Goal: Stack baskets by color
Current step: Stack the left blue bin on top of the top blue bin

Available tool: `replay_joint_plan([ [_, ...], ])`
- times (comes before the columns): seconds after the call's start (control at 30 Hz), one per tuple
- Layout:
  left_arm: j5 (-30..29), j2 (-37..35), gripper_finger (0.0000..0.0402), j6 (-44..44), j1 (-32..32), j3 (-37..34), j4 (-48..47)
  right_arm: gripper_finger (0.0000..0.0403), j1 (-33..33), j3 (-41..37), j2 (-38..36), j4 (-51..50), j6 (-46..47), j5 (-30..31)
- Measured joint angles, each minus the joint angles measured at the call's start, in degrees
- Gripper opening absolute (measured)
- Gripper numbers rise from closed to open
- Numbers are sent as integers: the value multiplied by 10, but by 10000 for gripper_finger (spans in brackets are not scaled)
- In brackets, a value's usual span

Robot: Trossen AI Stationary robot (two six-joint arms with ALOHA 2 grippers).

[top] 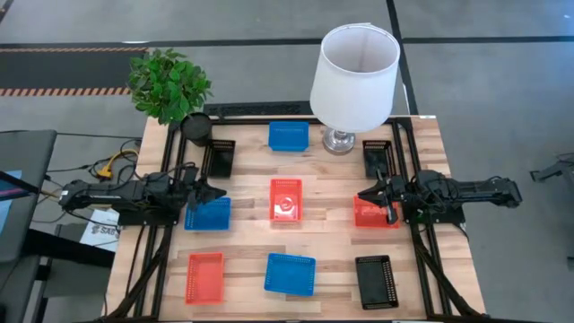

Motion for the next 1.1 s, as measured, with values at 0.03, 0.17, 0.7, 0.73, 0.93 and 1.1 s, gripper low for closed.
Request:
replay_joint_plan([
  [0.03,-2,0,0,0,0,0,0,60,0,0,0,3,-4,1],
  [0.17,-20,0,0,19,0,0,11,60,0,0,0,52,-6,19],
  [0.7,5,116,0,306,-1,166,-12,22,21,149,167,99,128,33],
  [0.73,13,136,0,326,-1,192,-56,18,23,165,191,99,121,33],
  [0.93,67,250,0,404,-1,319,-284,18,34,250,318,99,100,30],
  [1.1,72,334,12,404,-1,346,-379,57,46,297,395,73,34,29],
])
